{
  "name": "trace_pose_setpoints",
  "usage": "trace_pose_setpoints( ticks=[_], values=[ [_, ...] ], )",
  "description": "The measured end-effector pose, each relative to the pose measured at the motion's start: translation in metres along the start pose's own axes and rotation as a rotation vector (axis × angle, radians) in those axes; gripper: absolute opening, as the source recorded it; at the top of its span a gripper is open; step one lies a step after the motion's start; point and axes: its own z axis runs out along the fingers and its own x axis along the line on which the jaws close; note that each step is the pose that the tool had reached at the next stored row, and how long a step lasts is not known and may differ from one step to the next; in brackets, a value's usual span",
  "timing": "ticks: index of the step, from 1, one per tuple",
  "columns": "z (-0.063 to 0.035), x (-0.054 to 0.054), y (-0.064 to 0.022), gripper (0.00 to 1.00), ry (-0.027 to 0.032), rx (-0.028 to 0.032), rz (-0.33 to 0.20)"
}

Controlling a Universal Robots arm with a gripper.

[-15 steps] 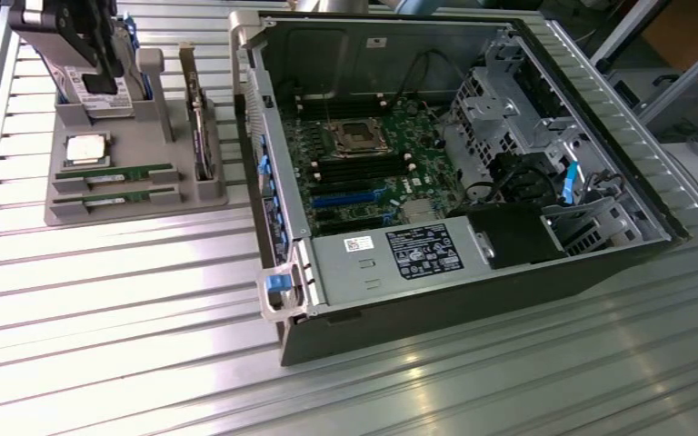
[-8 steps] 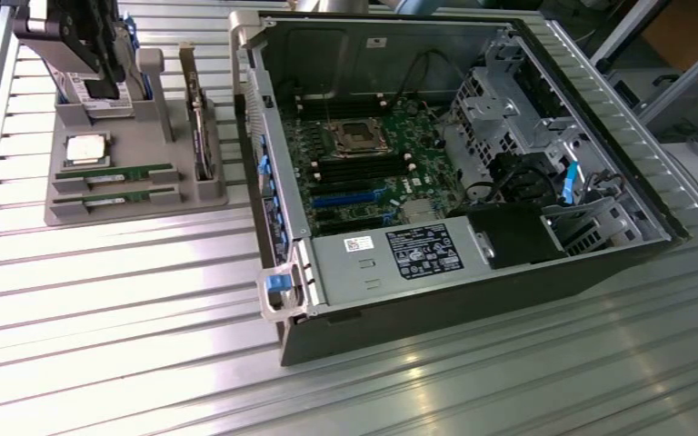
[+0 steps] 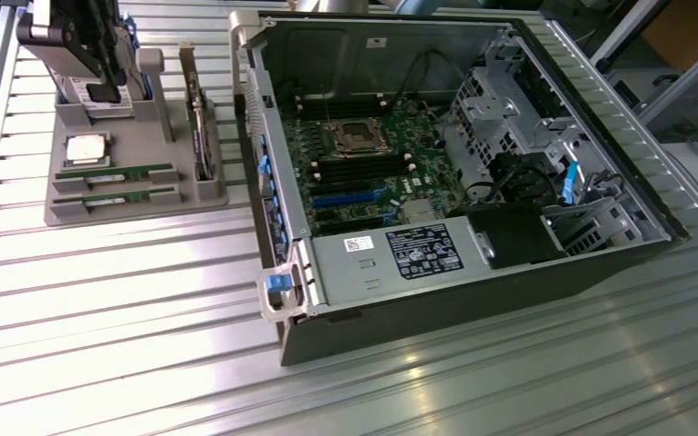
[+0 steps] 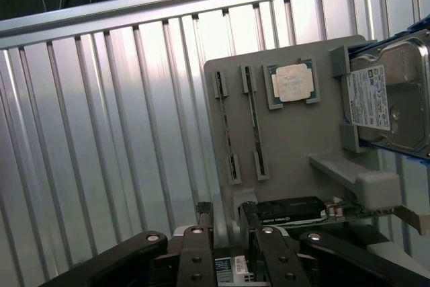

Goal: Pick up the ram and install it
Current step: 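Pick up the ram and move it above insertion slot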

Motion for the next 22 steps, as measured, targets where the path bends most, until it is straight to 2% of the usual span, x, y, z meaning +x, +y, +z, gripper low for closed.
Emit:
trace_pose_setpoints(
  ticks=[22],
  values=[
    [0.0134, -0.001, 0.0004, 0.3, 0.0, 0.0, 0.0]
  ],
)
